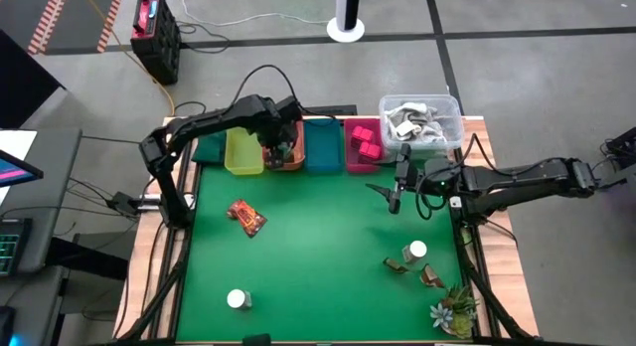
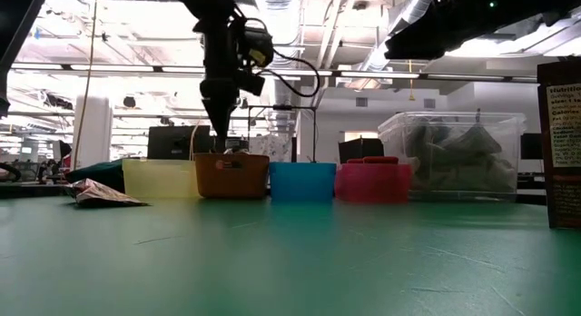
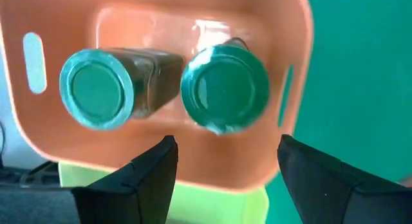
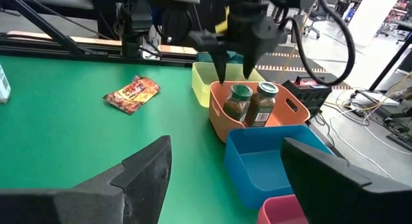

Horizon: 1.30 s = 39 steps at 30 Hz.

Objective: Sort spices by type
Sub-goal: Put the left white spice bottle into the blue bin

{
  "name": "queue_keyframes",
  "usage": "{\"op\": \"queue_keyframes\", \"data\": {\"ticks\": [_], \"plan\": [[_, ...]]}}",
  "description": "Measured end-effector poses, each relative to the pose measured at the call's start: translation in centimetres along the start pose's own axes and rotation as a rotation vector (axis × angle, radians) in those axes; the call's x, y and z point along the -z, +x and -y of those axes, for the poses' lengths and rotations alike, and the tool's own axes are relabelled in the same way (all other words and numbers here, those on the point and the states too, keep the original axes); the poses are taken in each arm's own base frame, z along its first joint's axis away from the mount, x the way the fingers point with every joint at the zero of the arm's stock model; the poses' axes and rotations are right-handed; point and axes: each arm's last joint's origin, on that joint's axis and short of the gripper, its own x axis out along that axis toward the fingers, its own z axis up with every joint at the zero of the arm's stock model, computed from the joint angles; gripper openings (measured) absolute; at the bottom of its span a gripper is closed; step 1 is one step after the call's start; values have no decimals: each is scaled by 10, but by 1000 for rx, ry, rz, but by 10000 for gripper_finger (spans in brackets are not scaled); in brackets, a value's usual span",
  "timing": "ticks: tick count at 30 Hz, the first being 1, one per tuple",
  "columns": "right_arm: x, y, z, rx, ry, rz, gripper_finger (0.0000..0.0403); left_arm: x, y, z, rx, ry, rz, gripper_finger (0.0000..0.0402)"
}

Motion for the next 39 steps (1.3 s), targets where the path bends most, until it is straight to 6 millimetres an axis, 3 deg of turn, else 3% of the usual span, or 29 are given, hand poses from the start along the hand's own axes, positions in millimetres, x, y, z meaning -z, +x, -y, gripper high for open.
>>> {"op": "queue_keyframes", "data": {"ticks": [5,13,17,22,29,34,39], "plan": [[0,0,1,3,2,-4,317,-4,-23,14,13,-7,-7,256],[3,0,0,0,-4,-28,317,7,-42,77,39,73,27,256],[3,0,0,0,-5,-28,317,21,-39,113,47,63,-1,256],[3,0,0,-1,-8,-27,317,43,-21,153,-1,134,-119,256],[2,0,0,0,8,-23,317,67,0,189,-29,205,-209,256],[2,0,0,0,9,-23,317,69,-6,214,-15,194,-152,256],[3,0,0,0,6,-33,317,79,-27,235,27,143,-81,256]]}}
